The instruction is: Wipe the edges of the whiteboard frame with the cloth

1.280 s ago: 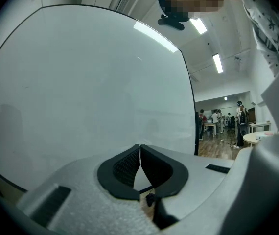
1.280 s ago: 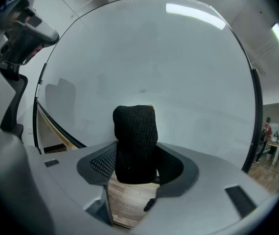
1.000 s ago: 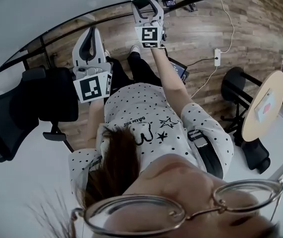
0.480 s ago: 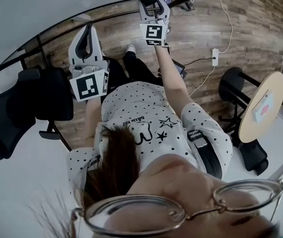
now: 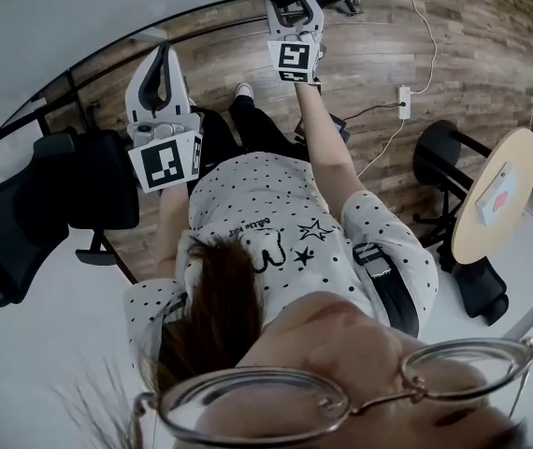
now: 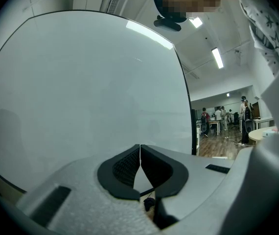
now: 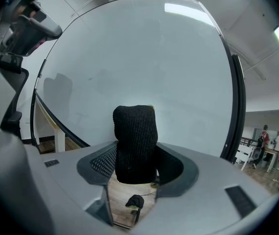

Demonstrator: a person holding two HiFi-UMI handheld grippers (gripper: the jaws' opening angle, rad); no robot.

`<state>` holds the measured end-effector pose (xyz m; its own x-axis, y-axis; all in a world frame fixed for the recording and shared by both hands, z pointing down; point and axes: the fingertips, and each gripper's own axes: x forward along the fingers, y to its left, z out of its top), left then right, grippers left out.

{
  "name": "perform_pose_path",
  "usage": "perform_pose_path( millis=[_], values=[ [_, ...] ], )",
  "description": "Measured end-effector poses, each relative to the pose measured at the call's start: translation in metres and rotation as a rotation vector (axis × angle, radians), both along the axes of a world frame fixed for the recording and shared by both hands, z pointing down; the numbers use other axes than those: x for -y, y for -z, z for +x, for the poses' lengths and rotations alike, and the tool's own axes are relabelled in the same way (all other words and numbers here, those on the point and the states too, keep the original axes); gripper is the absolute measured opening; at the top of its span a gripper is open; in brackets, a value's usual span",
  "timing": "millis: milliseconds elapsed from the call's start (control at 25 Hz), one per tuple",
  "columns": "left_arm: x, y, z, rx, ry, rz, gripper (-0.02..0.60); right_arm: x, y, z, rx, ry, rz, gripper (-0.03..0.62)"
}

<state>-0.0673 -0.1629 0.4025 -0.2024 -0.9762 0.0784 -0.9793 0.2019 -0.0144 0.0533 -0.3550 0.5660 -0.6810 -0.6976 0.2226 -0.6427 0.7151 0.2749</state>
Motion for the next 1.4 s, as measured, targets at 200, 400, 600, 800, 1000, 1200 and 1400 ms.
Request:
perform_pose_path(
  millis=[200,400,600,800,1000,1200,1400],
  values=[
    [0.002,-0.001,0.0,0.0,-0.001,-0.001,0.02,0.005,0.001,0.005,0.0,-0.01,-0.001,0.23],
    [0.001,-0.004,0.001,-0.002,-0.008,-0.004,0.02,0.009,0.002,0.01,0.004,-0.029,-0.004,0.23],
    [0.004,-0.004,0.003,-0.006,-0.011,-0.003,0.02,0.013,0.003,0.015,0.006,-0.031,-0.001,0.23],
    [0.003,-0.003,0.004,-0.004,-0.007,-0.003,0.018,0.017,0.004,0.02,0.007,-0.04,0.001,0.23],
    [0.0,-0.002,0.006,-0.004,-0.006,-0.004,0.019,0.021,0.006,0.029,-0.001,-0.057,0.009,0.23],
    [0.002,-0.002,0.007,-0.003,-0.007,-0.003,0.02,0.027,0.005,0.034,-0.001,-0.071,0.008,0.23],
    [0.001,-0.002,0.006,-0.002,-0.002,-0.004,0.02,0.032,0.003,0.043,0.003,-0.1,0.004,0.23]
  ],
)
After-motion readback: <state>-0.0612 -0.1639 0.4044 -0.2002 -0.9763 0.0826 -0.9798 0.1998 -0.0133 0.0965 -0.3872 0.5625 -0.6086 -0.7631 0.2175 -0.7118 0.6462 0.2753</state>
